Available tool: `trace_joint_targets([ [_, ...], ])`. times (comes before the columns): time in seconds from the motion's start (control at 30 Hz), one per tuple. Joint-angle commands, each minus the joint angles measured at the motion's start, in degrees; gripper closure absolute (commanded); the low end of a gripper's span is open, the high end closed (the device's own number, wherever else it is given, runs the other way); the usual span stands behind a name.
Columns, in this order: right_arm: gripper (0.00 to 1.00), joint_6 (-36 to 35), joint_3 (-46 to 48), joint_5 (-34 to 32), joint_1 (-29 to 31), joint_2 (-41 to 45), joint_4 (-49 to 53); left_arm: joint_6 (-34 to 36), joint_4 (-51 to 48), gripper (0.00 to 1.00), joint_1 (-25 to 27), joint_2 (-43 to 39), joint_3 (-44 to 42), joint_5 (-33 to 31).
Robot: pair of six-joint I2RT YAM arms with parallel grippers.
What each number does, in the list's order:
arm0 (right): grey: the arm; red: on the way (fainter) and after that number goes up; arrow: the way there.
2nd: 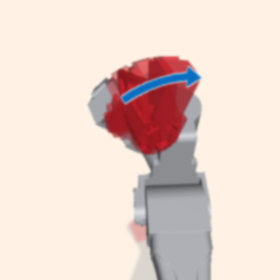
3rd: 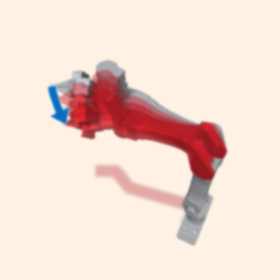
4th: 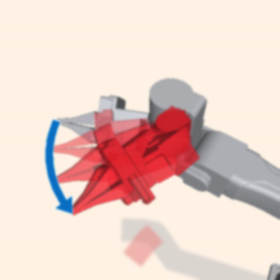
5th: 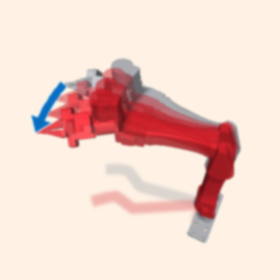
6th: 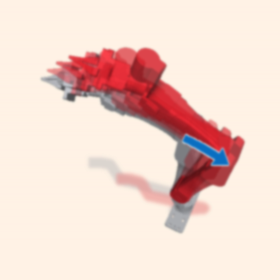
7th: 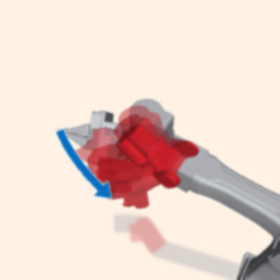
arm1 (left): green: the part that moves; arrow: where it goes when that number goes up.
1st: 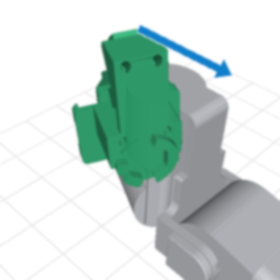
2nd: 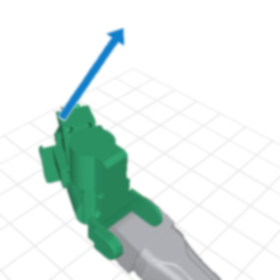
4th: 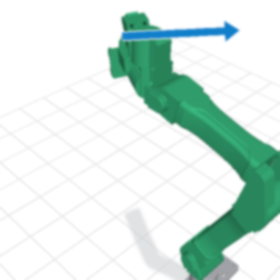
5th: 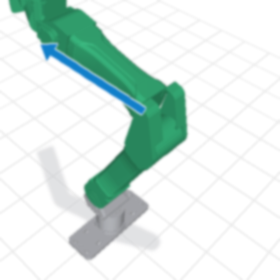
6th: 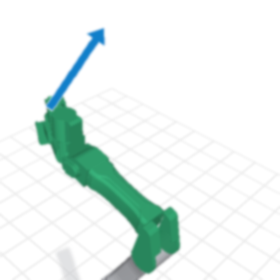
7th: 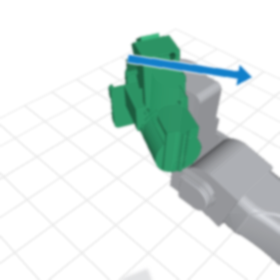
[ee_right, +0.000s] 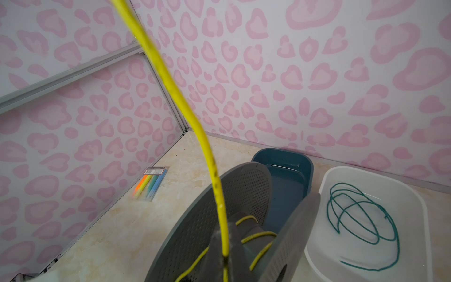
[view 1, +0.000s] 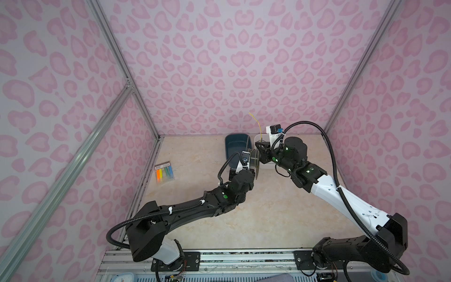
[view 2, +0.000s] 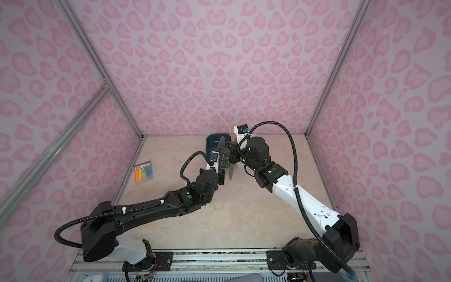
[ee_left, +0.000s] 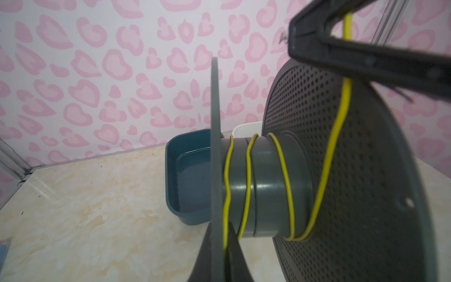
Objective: Wrap the cables
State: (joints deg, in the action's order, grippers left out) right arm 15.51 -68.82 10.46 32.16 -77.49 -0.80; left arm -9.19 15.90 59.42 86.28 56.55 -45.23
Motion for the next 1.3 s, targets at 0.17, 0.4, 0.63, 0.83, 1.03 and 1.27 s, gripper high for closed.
trace_joint_targets([
  [0.17, 1.00, 3.8, -1.2, 2.3, -4.0, -1.3, -17.2, 5.2, -13.1, 0.96, 3.0, -0.9, -4.1, 0.2],
  [0.4, 1.00, 5.6, -0.9, 4.0, -5.9, -2.2, -18.2, 4.7, -15.0, 0.96, 5.3, -0.2, -5.3, -0.9],
  [0.63, 1.00, 5.9, -2.0, 4.4, -7.8, -2.5, -18.3, 2.5, -16.3, 0.96, 6.5, 0.8, -5.4, 0.1],
  [0.83, 1.00, 6.2, -2.7, 4.7, -9.6, -2.9, -18.3, 1.5, -17.1, 0.96, 7.3, 1.6, -5.5, 0.1],
  [1.03, 1.00, 6.6, -3.8, 4.9, -11.4, -3.4, -18.1, 0.6, -18.0, 0.96, 7.7, 1.5, -5.7, 0.1],
  [1.27, 1.00, 7.0, -4.6, 5.0, -12.8, -4.0, -18.6, 0.3, -18.6, 0.96, 8.0, 1.3, -5.9, 0.0],
])
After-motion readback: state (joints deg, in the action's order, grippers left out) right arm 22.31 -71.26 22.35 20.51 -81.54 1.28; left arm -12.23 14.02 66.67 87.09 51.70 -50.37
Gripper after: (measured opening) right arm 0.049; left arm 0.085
